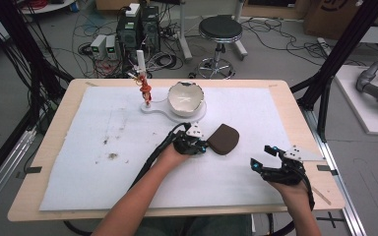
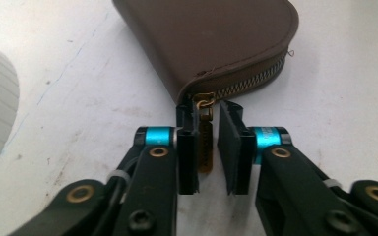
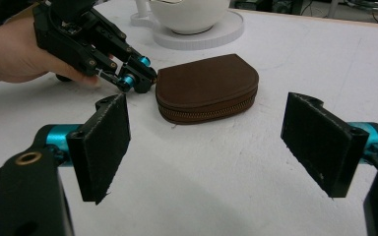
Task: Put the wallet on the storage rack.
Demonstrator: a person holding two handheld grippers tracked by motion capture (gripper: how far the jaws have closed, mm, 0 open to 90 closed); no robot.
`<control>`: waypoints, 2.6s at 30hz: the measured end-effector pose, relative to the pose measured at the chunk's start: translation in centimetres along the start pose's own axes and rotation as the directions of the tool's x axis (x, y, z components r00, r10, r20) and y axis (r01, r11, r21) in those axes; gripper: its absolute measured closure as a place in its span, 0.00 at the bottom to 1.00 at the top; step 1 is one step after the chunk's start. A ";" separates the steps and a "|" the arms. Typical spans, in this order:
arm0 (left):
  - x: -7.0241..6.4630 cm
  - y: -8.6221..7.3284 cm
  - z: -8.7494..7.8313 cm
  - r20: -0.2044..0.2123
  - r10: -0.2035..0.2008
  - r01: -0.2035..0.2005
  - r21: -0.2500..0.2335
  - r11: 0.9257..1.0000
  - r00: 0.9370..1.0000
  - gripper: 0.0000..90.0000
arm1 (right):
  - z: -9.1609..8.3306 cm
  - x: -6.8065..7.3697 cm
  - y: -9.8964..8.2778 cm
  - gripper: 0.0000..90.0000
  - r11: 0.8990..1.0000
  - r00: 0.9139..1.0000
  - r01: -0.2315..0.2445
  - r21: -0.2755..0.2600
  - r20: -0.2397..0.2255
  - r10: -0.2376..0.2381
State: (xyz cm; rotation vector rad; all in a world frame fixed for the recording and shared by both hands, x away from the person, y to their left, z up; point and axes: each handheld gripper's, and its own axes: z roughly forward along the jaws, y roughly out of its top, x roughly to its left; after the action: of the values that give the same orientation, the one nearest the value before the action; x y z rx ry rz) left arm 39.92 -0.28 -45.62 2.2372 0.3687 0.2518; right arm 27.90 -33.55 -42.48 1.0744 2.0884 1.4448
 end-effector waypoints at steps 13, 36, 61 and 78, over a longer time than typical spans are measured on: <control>-0.1 0.0 -0.1 -0.004 0.009 -0.009 -0.004 1.000 1.000 0.98 | 0.1 0.0 0.0 0.21 1.000 1.000 0.001 0.001 -0.002 -0.001; 0.7 2.4 -5.5 0.003 -0.029 0.029 -0.236 0.971 1.000 0.98 | 0.3 0.1 0.0 0.21 1.000 1.000 -0.002 0.004 -0.008 0.002; 4.2 4.7 -12.6 -0.072 -0.084 0.052 -0.370 0.928 0.994 0.98 | 0.5 0.1 0.0 0.21 1.000 1.000 0.006 0.007 -0.011 -0.006; 7.6 6.4 -15.9 -0.096 -0.127 0.076 -0.418 0.905 0.987 0.98 | 0.5 0.2 0.0 0.21 1.000 1.000 -0.001 0.011 -0.008 0.001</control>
State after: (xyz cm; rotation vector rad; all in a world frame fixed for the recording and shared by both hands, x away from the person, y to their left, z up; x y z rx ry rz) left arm 43.41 9.81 -30.22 1.7837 0.4501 0.3744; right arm 28.10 -33.14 -42.67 1.0758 2.1042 1.4424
